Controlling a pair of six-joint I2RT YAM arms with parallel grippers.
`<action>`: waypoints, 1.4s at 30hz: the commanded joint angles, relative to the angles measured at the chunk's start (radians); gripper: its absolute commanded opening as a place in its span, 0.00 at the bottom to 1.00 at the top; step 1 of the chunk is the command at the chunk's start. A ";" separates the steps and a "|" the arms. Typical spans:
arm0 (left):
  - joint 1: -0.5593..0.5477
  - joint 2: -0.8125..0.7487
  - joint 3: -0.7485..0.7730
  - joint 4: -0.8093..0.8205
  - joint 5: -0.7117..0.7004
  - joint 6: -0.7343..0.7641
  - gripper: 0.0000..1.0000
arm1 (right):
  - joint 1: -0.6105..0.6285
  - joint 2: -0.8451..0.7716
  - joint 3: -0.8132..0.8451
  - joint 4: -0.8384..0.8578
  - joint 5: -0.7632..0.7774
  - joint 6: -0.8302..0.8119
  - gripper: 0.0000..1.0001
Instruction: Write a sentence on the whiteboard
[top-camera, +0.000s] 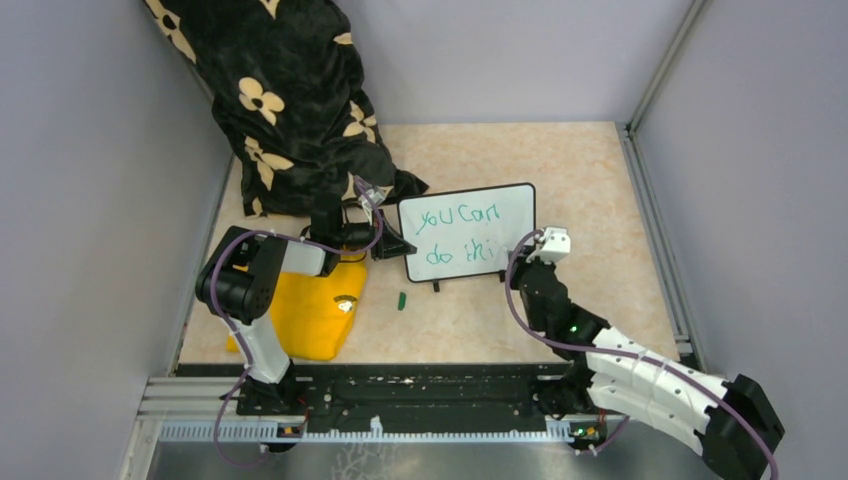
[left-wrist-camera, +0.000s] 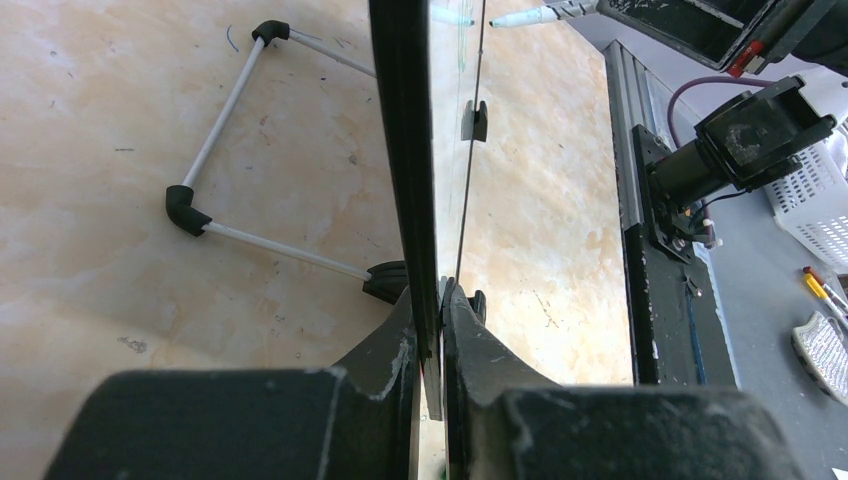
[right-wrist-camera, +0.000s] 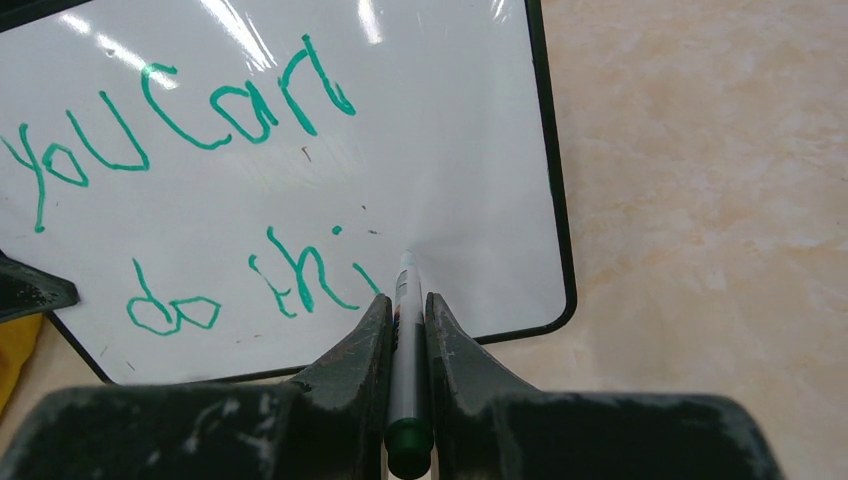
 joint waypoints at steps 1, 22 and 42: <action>-0.017 0.028 -0.007 -0.088 -0.085 0.091 0.00 | -0.008 0.009 0.059 0.088 0.038 0.012 0.00; -0.017 0.029 -0.006 -0.092 -0.084 0.094 0.00 | -0.016 0.065 0.068 0.139 0.033 -0.003 0.00; -0.017 0.027 -0.005 -0.094 -0.085 0.096 0.00 | -0.025 0.124 0.055 0.140 -0.044 0.018 0.00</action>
